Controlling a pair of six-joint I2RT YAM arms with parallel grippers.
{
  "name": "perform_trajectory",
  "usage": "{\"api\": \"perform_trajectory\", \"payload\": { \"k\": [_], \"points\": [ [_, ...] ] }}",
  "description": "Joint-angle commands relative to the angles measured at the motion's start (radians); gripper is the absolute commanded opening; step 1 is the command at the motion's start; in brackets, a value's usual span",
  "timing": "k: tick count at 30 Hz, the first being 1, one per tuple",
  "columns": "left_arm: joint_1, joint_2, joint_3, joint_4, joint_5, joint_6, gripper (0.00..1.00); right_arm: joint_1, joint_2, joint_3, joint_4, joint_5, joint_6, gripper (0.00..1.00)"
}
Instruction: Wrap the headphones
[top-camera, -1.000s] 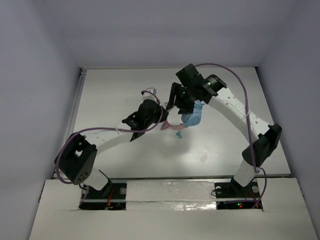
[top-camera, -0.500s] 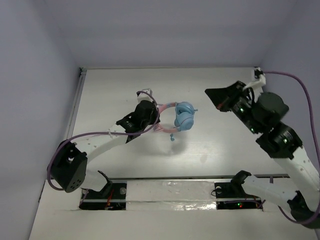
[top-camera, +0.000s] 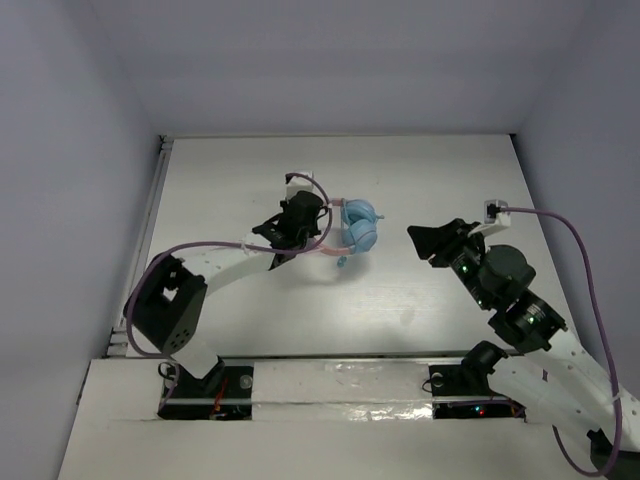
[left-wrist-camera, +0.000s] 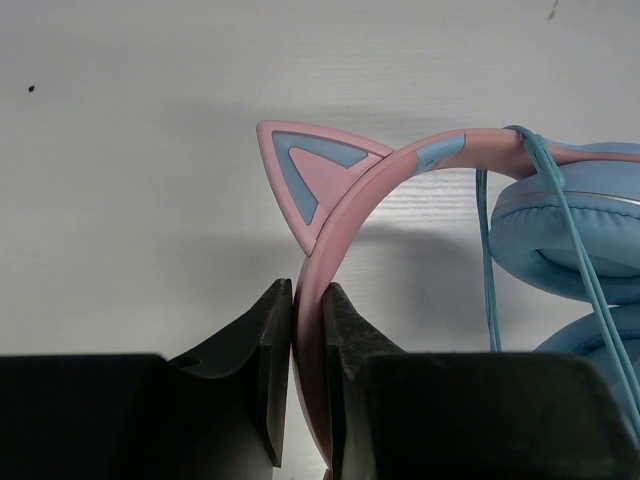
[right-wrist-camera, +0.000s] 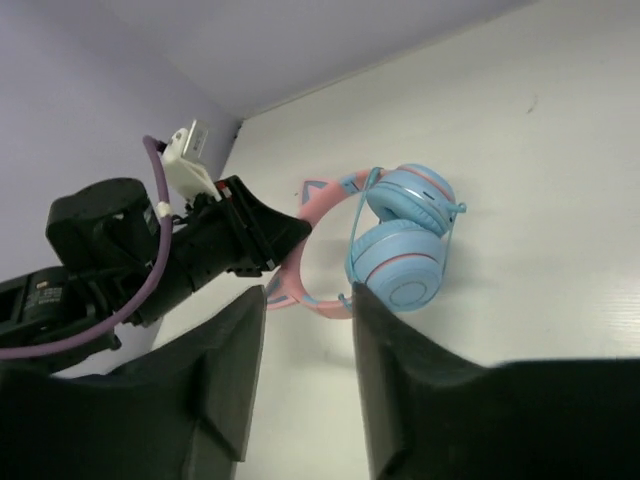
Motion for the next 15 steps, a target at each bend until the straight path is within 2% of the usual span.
{"api": "perform_trajectory", "payload": {
  "k": [1,2,5,12,14,15],
  "points": [
    [0.03,0.051,0.105,0.148,-0.023,0.04,0.0,-0.004,-0.045,-0.023,0.112,0.086,-0.012,0.49],
    [0.04,0.085,0.114,0.166,-0.013,0.047,0.0,-0.004,-0.048,-0.025,0.101,0.095,-0.012,0.66],
    [0.08,0.146,0.138,0.215,0.05,0.065,0.0,-0.004,-0.076,-0.038,0.069,0.138,-0.015,0.83],
    [0.135,0.28,0.196,0.255,0.098,0.09,0.01,-0.004,-0.099,-0.075,0.087,0.123,-0.008,0.87],
    [0.144,0.309,0.202,0.255,0.096,0.1,0.09,-0.004,-0.097,-0.075,0.084,0.132,-0.008,0.87],
    [0.144,0.314,0.204,0.257,0.093,0.1,0.18,-0.004,-0.097,-0.075,0.081,0.134,-0.008,0.88]
  ]
}}
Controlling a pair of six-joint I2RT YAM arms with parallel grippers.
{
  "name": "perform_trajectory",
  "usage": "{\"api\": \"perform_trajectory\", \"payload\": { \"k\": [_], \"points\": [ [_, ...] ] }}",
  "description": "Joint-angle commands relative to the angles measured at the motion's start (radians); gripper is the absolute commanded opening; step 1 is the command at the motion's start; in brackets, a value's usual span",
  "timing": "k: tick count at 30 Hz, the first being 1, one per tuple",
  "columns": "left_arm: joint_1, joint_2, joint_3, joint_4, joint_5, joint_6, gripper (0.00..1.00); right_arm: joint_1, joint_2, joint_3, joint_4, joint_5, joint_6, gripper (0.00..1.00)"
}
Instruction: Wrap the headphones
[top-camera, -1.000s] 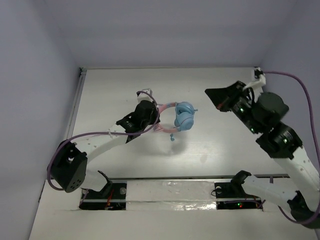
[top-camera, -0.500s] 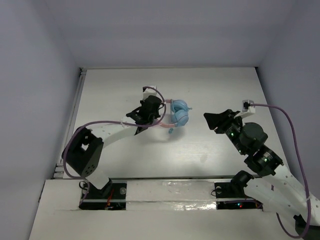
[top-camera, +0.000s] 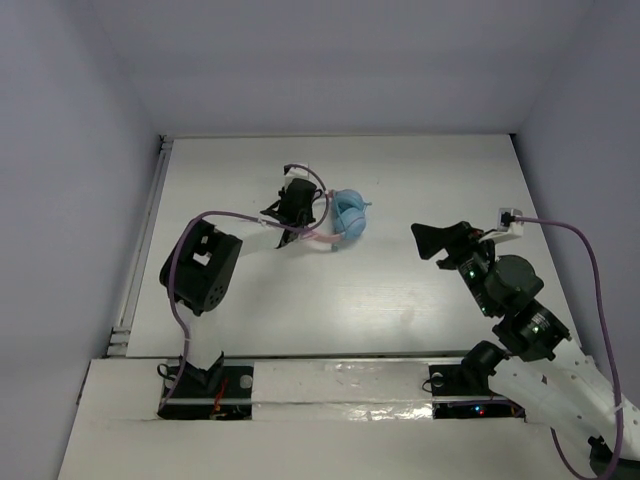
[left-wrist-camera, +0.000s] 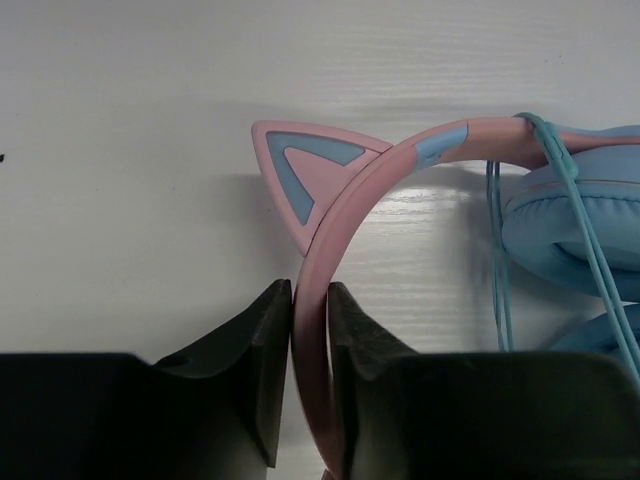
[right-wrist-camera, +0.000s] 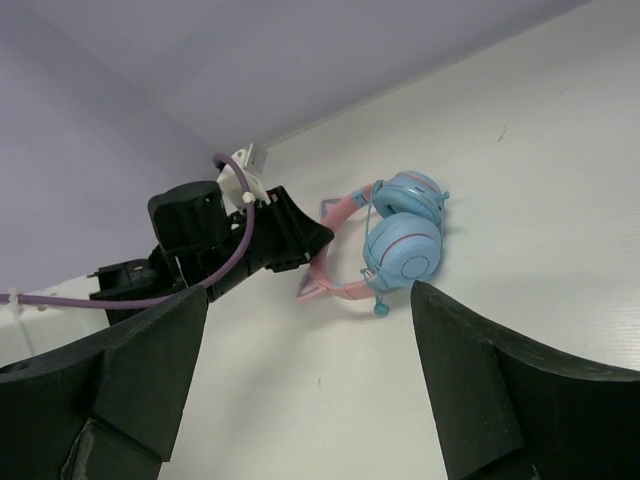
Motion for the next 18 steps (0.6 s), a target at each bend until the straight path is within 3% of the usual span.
{"api": "perform_trajectory", "payload": {
  "k": [1,10,16,18],
  "points": [
    [0.011,-0.013,0.06,0.102,0.012,0.002,0.22,-0.004,-0.004,-0.003,0.047,0.035,-0.003,0.89],
    [0.021,-0.136,0.037,0.06,0.009,-0.042,0.5,-0.004,-0.034,0.031,0.019,0.077,0.009,1.0],
    [0.021,-0.395,-0.015,0.02,0.034,-0.088,0.72,-0.004,-0.043,0.103,-0.001,0.115,-0.003,1.0],
    [0.021,-0.508,-0.051,0.016,0.049,-0.11,0.74,-0.004,-0.047,0.152,0.004,0.112,-0.006,1.0]
  ]
}}
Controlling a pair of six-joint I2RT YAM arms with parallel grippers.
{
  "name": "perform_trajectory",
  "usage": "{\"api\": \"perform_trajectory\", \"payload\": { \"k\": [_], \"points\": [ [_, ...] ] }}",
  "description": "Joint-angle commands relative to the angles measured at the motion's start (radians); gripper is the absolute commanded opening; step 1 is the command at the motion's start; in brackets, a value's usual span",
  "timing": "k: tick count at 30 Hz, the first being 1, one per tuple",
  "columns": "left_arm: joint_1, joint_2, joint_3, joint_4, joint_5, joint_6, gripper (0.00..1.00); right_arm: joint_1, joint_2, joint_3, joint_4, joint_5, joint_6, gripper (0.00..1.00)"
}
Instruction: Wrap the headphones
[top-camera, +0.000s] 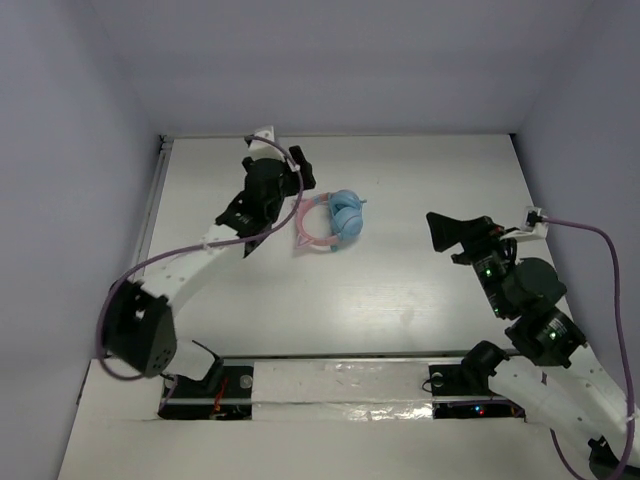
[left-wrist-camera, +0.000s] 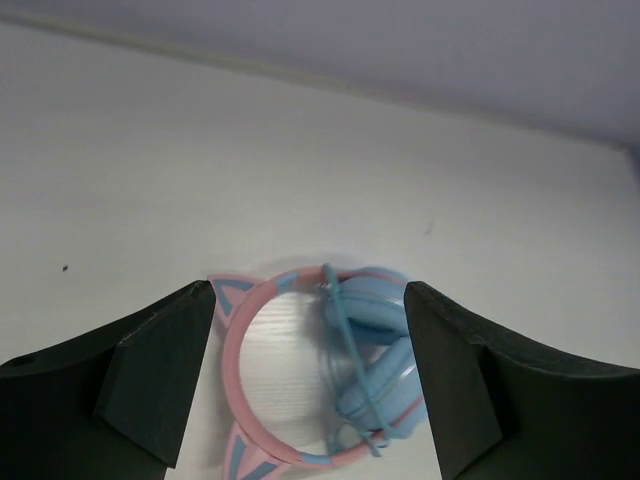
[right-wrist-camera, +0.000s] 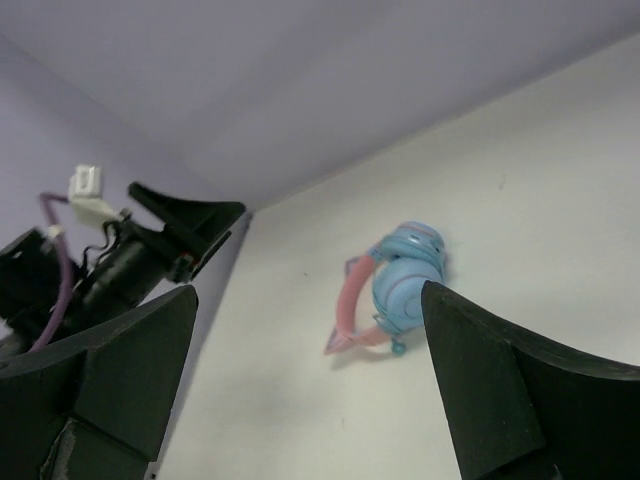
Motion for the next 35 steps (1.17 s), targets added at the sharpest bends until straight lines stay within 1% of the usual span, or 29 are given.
{"api": "perform_trajectory", "payload": {
  "k": [1,2,4,5,6,10,14,20,26,29,33,35],
  "points": [
    [0.006,-0.19,-0.043,0.009,0.023,-0.052,0.75,-0.004,-0.021,0.109,0.037,0.038,-0.022,1.0],
    [0.006,-0.265,-0.05,-0.006,0.029,-0.067,0.77,-0.004,-0.029,0.126,0.039,0.038,-0.023,0.99],
    [0.006,-0.341,-0.075,-0.029,0.036,-0.08,0.79,-0.004,-0.039,0.171,0.04,0.044,-0.032,0.99],
    [0.006,-0.413,-0.083,-0.041,0.039,-0.087,0.81,-0.004,-0.047,0.181,0.04,0.058,-0.031,0.99],
    [0.006,-0.448,-0.101,-0.069,0.046,-0.1,0.85,-0.004,-0.065,0.201,0.04,0.063,-0.032,1.0],
    [0.006,-0.66,-0.132,-0.144,0.039,-0.117,0.88,-0.004,-0.112,0.232,0.045,0.066,-0.08,0.99],
    [0.016,-0.787,-0.144,-0.242,0.03,-0.1,0.9,-0.004,-0.124,0.217,0.028,0.086,-0.081,0.99],
    [0.016,-0.878,-0.132,-0.351,-0.007,-0.068,0.89,-0.004,-0.093,0.18,0.023,0.104,-0.066,0.99],
    [0.016,-0.935,-0.097,-0.391,-0.041,-0.035,0.89,-0.004,-0.073,0.185,0.031,0.138,-0.089,0.99],
    [0.016,-0.959,-0.11,-0.377,-0.062,-0.009,0.89,-0.004,-0.066,0.182,0.048,0.146,-0.109,0.99],
    [0.016,-0.979,-0.179,-0.341,-0.041,0.002,0.88,-0.004,-0.034,0.175,0.074,0.138,-0.117,0.98],
    [0.016,-0.978,-0.181,-0.348,-0.038,0.003,0.89,-0.004,-0.02,0.18,0.076,0.133,-0.118,0.98]
  ]
}}
